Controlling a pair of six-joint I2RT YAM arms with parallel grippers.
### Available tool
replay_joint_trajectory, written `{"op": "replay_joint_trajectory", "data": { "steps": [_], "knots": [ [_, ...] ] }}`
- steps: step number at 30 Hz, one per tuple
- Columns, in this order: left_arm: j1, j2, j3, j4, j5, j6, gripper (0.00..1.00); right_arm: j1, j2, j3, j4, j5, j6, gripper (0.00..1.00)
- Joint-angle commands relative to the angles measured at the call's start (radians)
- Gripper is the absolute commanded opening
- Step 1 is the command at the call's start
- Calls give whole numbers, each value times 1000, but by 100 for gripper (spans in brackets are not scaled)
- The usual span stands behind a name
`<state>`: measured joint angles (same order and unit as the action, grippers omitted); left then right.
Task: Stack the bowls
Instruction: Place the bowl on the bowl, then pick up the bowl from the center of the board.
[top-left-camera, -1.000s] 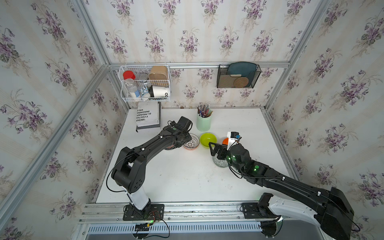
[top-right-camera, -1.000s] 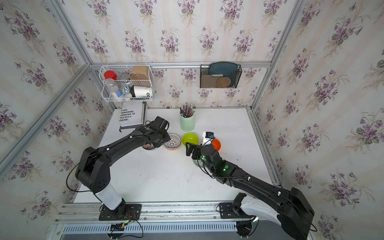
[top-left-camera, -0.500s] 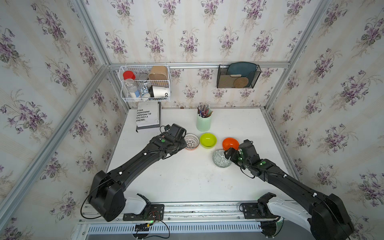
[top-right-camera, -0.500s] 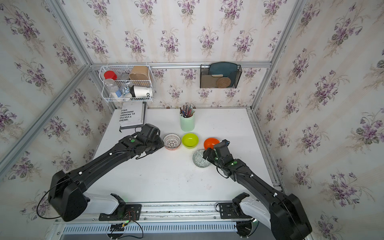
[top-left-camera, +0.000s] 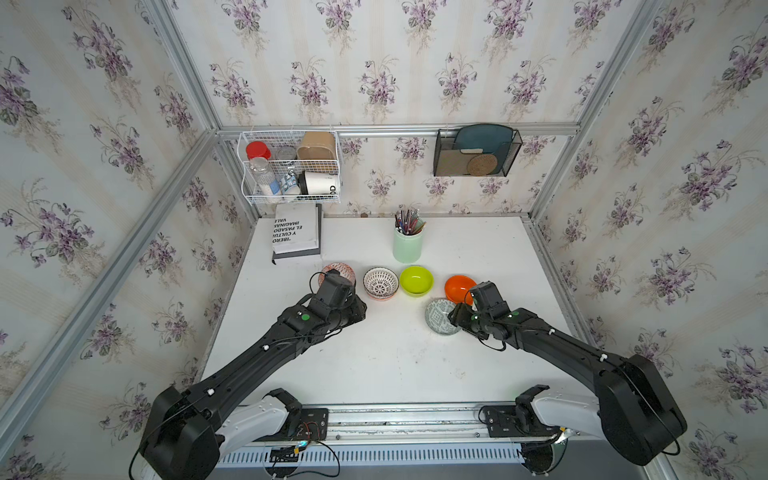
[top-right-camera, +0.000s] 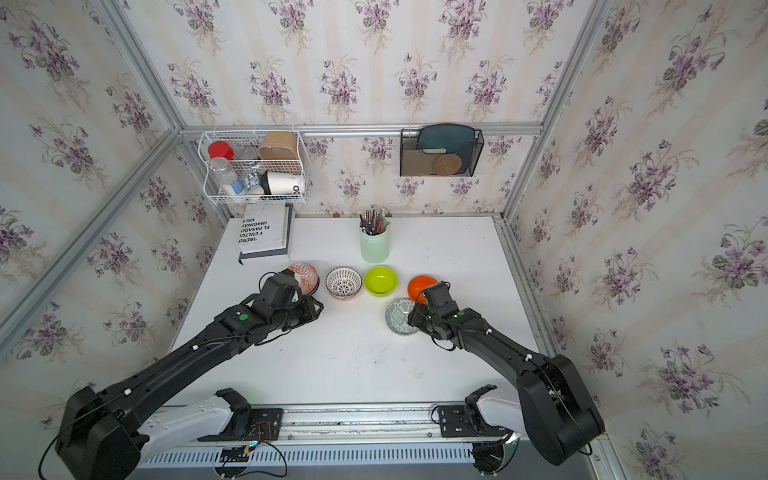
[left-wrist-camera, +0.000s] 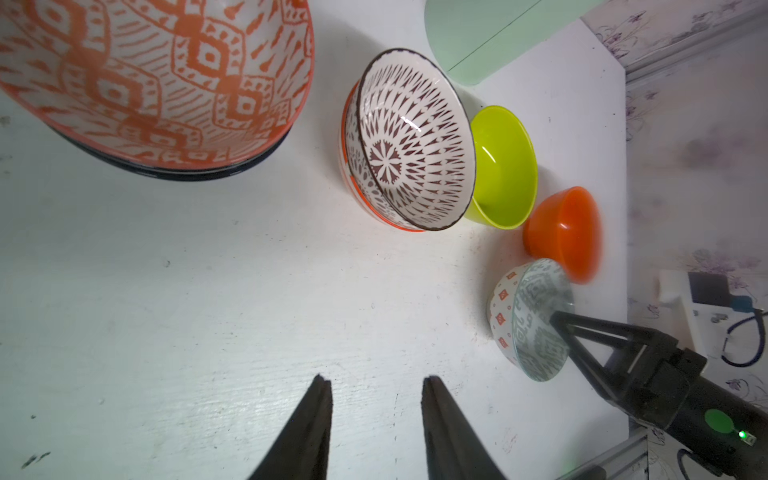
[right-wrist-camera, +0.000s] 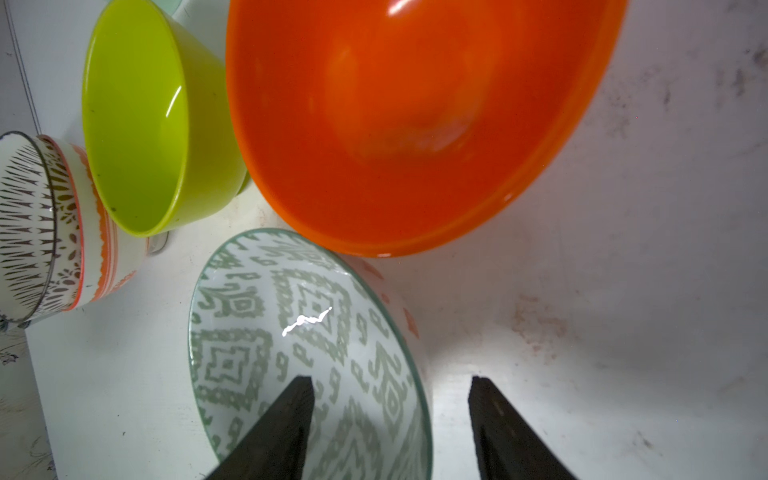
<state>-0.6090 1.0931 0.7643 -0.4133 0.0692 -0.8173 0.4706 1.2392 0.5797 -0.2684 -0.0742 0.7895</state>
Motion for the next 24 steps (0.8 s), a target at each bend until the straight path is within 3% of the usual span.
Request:
{"op": "replay_joint_trajectory", "data": {
  "steps": [1, 9, 13, 17, 22, 24],
  "knots": [
    [0, -27, -26, 82, 19, 29, 40, 0, 9, 9, -28, 32, -3, 59],
    [0, -99, -97, 142, -17, 8, 41, 1, 71, 42, -32, 40, -11, 40],
    [2, -136, -131, 168, -42, -3, 41, 4, 89, 69, -46, 42, -12, 25],
    [2, -155, -142, 175, -56, -3, 41, 13, 80, 78, -56, 48, -5, 18],
    [2, -161, -148, 179, -69, -4, 41, 32, 84, 94, -79, 52, 2, 0],
    [2, -166, -150, 176, -73, -5, 42, 44, 82, 98, -87, 58, 9, 0]
  ]
}}
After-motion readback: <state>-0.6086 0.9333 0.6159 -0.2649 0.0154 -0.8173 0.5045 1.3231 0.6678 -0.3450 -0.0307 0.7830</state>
